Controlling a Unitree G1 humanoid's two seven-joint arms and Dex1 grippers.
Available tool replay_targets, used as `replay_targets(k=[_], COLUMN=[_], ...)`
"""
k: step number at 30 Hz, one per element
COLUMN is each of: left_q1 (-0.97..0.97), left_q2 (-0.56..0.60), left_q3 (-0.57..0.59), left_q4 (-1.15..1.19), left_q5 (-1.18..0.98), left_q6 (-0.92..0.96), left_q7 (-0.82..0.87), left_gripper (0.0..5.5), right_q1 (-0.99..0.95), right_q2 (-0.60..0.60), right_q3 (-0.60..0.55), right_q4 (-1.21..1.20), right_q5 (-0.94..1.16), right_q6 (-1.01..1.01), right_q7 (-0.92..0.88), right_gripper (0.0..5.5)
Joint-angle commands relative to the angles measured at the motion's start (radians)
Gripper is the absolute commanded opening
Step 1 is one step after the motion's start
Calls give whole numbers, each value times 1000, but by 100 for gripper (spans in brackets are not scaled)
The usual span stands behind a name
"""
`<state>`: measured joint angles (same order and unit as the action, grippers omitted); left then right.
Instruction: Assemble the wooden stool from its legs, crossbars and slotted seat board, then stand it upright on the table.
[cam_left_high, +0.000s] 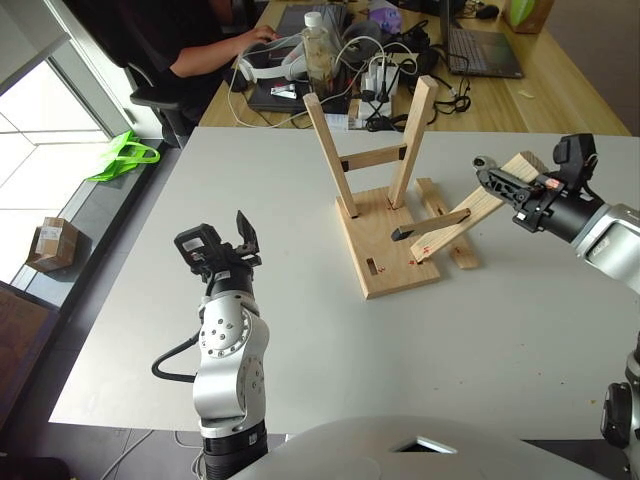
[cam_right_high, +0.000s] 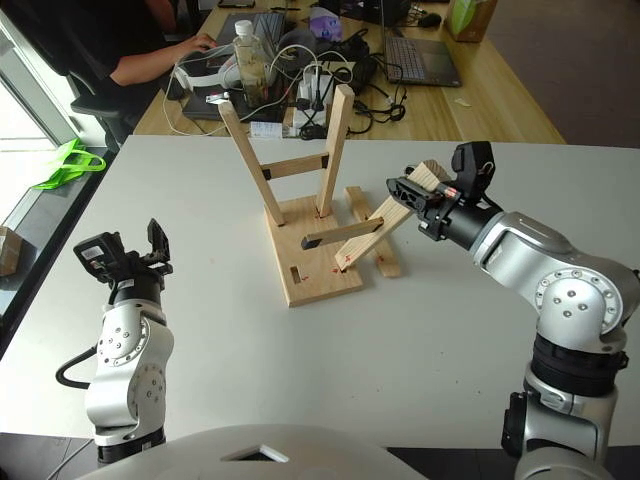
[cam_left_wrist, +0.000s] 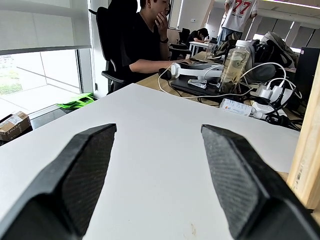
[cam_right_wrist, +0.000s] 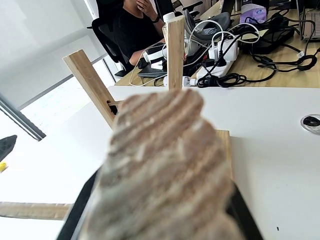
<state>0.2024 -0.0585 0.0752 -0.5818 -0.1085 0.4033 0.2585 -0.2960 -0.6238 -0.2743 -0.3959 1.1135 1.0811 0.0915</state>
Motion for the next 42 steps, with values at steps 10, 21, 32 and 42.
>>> replay_targets(k=[10,21,32,42], left_q1=[-22,-17,-71,-80], left_q2=[-25,-33,-14,-15], left_q3=[7,10,14,8], left_q4=[-6,-11,19,26], left_q5=[-11,-12,-24,-15], left_q6=[22,22,45,53], left_q7=[7,18,1,-17], left_gripper=[312,312,312,312], right_q1=[76,40,-8,-49], right_q2=[92,-25,203,234], right_q3=[82,106,115,141], right_q4=[-32,-47,39,-27], right_q5=[-149,-169,-163,-260], right_q6=[45,60,113,-26], right_q7=[-192,17,-115,-51], right_gripper=[98,98,98,193])
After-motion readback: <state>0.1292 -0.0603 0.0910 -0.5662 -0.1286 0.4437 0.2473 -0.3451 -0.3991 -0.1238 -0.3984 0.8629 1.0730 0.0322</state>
